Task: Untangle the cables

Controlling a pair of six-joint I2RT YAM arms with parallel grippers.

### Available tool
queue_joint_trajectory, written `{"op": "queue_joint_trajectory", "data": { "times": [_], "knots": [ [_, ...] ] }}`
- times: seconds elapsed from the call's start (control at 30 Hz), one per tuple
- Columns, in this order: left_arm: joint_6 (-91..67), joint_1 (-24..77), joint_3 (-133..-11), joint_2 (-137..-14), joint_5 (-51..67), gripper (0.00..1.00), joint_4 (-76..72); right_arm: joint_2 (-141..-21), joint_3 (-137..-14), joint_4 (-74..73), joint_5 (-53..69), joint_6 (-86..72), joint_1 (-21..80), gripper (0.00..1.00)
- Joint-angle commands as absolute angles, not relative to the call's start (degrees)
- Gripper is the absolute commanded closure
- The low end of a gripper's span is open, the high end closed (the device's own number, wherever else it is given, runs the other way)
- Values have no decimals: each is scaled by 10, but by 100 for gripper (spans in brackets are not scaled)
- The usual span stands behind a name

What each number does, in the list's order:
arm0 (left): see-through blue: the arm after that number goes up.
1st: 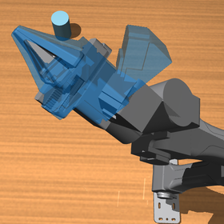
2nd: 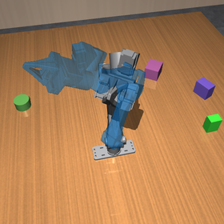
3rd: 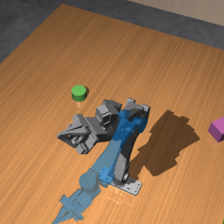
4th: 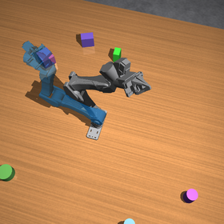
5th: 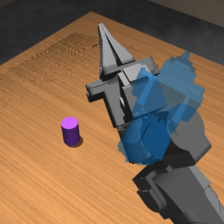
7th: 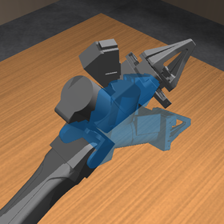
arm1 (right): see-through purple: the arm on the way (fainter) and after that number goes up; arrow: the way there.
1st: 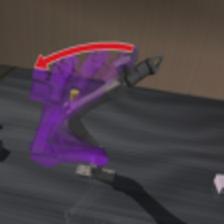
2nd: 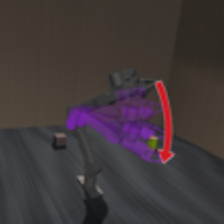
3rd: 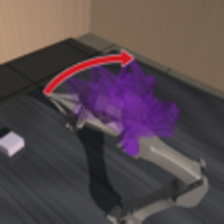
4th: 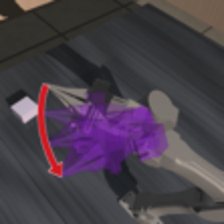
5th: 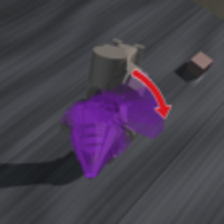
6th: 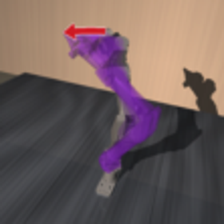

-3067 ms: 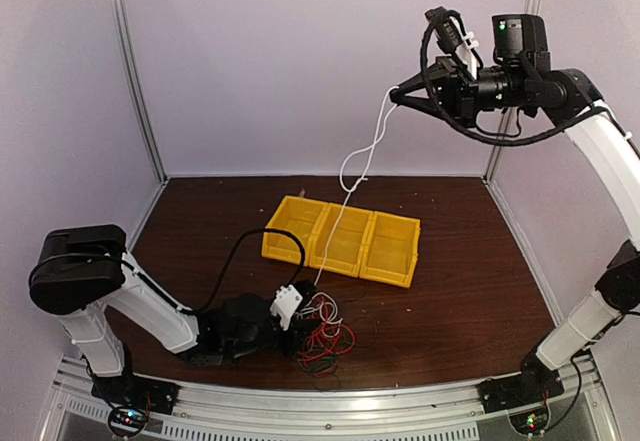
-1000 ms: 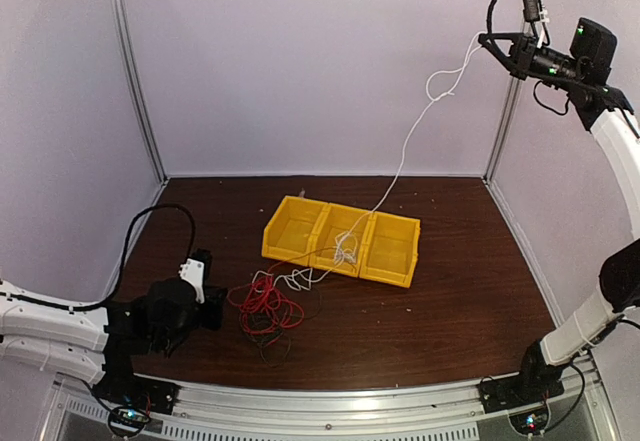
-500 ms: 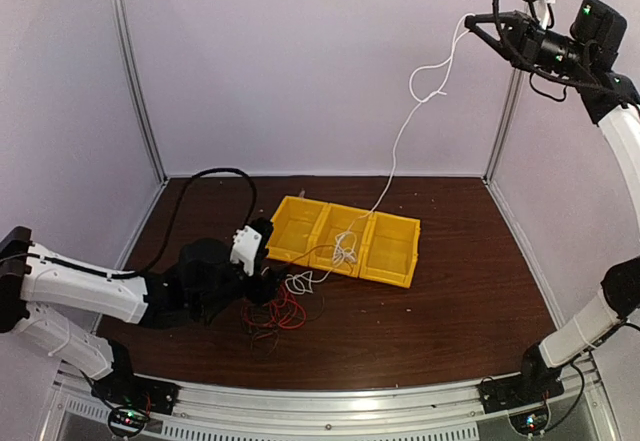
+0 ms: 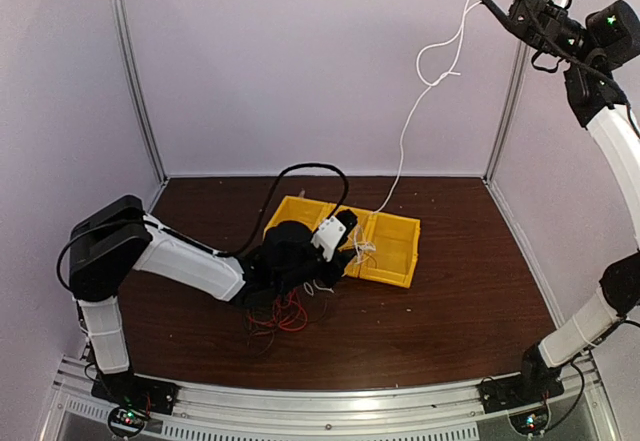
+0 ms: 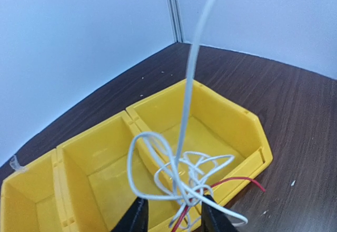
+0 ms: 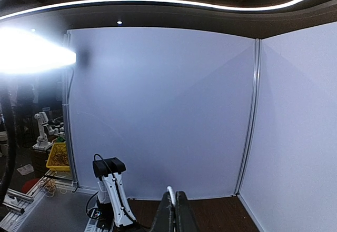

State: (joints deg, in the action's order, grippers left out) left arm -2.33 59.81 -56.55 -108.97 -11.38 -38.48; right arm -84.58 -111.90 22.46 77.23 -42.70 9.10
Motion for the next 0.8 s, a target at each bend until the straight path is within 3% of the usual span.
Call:
{"op": "queue_joint_trajectory", "data": {
  "times": [0.0,0.2,0.33,0.5,0.6,0.77],
  "knots": [
    [-29,593,-590,-1119,-71,71,-425,-830,-1111,223,782,-431,92,100],
    [-49,593,-541,-1118,-44,100,-444,-831,-1114,207,777,-414,87,100],
    [-68,593,-474,-1066,-56,100,-421,-820,-1095,108,763,-324,64,100],
    [-95,593,-357,-917,-93,100,-367,-762,-1018,-346,598,120,47,100],
    [-107,593,-321,-824,-117,100,-326,-702,-878,-401,464,210,32,100],
    [-112,593,-329,-792,-114,100,-264,-627,-672,-420,325,312,-29,100]
  ]
}}
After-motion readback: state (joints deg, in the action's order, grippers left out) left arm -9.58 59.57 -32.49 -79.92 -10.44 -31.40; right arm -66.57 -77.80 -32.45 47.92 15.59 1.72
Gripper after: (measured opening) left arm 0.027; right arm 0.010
